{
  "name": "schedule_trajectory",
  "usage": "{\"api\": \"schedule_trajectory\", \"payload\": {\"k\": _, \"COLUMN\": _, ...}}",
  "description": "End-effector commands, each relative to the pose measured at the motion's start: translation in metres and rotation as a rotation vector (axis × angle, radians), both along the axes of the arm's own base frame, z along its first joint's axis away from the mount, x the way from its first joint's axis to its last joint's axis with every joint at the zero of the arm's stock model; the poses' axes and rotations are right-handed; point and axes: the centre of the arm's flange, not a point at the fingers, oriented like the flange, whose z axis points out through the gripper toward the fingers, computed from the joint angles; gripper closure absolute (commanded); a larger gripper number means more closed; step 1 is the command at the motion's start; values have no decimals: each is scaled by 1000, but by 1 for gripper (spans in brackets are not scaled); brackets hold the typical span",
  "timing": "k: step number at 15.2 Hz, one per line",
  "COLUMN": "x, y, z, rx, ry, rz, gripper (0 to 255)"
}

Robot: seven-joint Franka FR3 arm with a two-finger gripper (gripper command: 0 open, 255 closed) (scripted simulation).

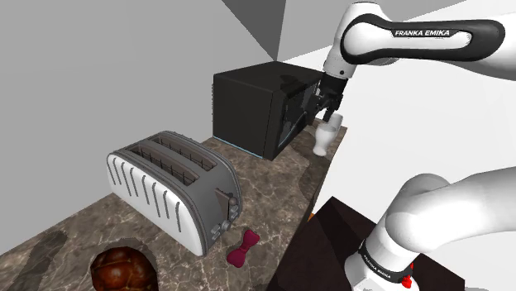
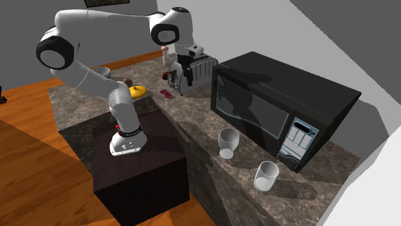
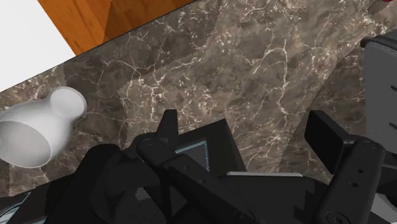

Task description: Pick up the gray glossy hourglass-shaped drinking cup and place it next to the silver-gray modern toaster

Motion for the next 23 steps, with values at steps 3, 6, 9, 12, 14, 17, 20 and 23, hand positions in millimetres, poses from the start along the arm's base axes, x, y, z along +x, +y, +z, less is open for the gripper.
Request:
{"api": "schedule_trajectory", "payload": {"k": 3, "x": 14, "y": -49, "z": -25, "rx": 1, "ry": -2, "rz": -9, "gripper": 0}}
{"api": "schedule_trajectory", "payload": {"k": 6, "x": 25, "y": -83, "z": -43, "rx": 2, "ry": -4, "rz": -16, "gripper": 0}}
{"api": "schedule_trajectory", "payload": {"k": 9, "x": 36, "y": -117, "z": -60, "rx": 4, "ry": -5, "rz": -23, "gripper": 0}}
{"api": "schedule_trajectory", "payload": {"k": 12, "x": 47, "y": -151, "z": -77, "rx": 5, "ry": -6, "rz": -31, "gripper": 0}}
{"api": "schedule_trajectory", "payload": {"k": 14, "x": 54, "y": -174, "z": -89, "rx": 7, "ry": -7, "rz": -36, "gripper": 0}}
{"api": "schedule_trajectory", "payload": {"k": 17, "x": 64, "y": -208, "z": -106, "rx": 8, "ry": -8, "rz": -43, "gripper": 0}}
{"api": "schedule_trajectory", "payload": {"k": 20, "x": 74, "y": -242, "z": -123, "rx": 10, "ry": -10, "rz": -50, "gripper": 0}}
{"api": "schedule_trajectory", "payload": {"k": 23, "x": 83, "y": -275, "z": -140, "rx": 11, "ry": -11, "rz": -57, "gripper": 0}}
